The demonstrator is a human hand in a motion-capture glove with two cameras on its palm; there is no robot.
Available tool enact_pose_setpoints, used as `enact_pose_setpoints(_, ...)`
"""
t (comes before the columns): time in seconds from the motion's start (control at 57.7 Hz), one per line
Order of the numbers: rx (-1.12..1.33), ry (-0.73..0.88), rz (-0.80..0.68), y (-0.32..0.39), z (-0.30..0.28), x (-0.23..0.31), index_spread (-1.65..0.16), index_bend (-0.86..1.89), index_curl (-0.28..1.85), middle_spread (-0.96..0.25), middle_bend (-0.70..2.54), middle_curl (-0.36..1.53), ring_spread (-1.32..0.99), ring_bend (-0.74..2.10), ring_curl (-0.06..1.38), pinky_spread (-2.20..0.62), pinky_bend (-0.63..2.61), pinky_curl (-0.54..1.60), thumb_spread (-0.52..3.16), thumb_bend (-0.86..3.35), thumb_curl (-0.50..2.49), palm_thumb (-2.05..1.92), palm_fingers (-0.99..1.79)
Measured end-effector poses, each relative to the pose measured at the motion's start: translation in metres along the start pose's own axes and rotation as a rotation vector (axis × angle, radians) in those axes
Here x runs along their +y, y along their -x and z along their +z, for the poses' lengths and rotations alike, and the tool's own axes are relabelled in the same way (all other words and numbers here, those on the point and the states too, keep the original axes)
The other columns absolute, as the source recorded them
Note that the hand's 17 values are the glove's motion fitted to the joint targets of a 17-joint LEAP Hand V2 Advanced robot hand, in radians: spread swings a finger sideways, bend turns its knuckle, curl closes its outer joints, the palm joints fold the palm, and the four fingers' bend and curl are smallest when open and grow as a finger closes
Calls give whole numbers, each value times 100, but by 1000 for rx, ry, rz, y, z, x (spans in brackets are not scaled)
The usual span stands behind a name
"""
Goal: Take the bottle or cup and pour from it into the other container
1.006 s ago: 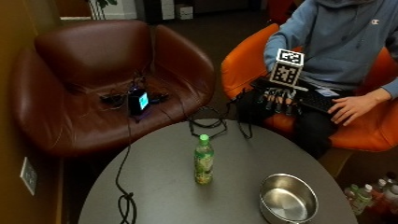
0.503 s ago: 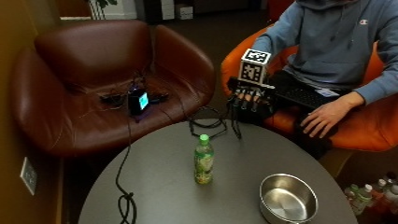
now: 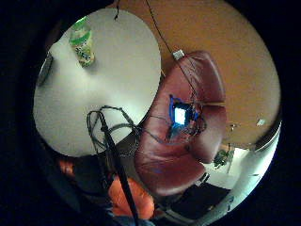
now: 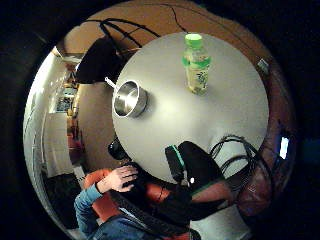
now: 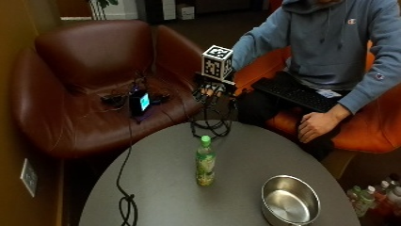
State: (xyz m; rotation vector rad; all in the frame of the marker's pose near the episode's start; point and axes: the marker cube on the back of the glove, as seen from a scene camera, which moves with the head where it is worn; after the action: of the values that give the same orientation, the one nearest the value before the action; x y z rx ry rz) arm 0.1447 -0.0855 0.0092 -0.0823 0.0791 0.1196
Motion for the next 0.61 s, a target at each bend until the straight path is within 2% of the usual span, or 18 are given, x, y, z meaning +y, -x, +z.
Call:
enact_pose_setpoints(0.26, -21, -8, -10, -43, 19, -16, -41, 15, 30, -10, 17, 25, -5, 30, 29, 23, 43, 35, 98, -4, 30, 49, 6)
enact_pose_setpoints(0.607, -376, 15, -40, -75, 59, -43, -42, 10, 24, -11, 19, 27, -6, 35, 30, 24, 49, 36, 92, -3, 31, 45, -1)
